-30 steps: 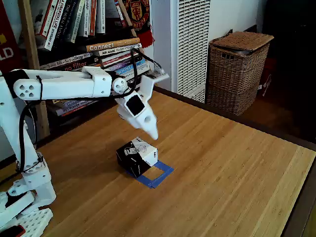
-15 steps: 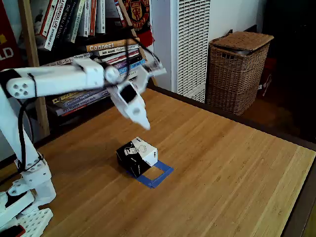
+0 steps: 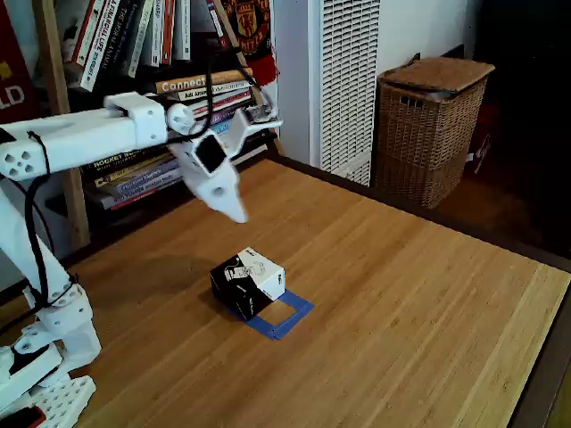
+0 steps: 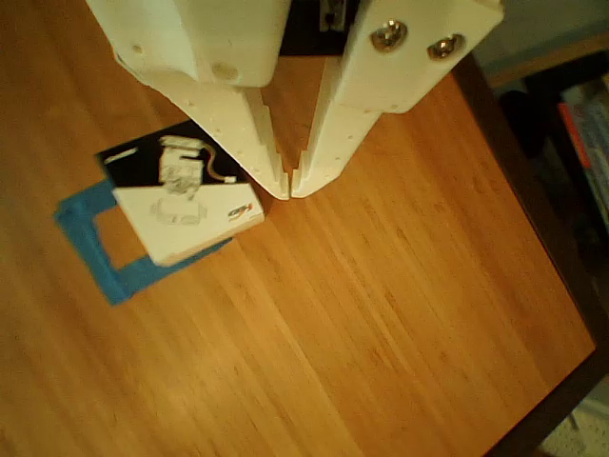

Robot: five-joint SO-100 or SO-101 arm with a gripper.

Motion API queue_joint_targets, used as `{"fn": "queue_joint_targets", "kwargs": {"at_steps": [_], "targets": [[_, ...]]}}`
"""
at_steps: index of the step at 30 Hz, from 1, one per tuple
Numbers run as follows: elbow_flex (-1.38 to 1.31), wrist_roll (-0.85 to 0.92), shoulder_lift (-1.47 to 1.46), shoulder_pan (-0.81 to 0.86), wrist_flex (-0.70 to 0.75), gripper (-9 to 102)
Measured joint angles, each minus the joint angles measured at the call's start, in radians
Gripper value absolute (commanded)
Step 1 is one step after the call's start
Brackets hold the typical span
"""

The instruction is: Push the box on top of the target

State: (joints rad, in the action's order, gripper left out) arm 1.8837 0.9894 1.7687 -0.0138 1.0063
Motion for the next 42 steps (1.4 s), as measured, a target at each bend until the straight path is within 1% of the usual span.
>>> {"fn": "queue_joint_targets", "kwargs": {"at_steps": [7, 13, 21, 42], "targets": [[0.071, -0.207, 0.000, -0.031, -0.012, 0], [0.153, -0.299, 0.000, -0.017, -0.046, 0], [0.212, -0.327, 0.000, -0.025, -0.052, 0], [0.222, -0.373, -0.061, -0.015, -0.127, 0]]}}
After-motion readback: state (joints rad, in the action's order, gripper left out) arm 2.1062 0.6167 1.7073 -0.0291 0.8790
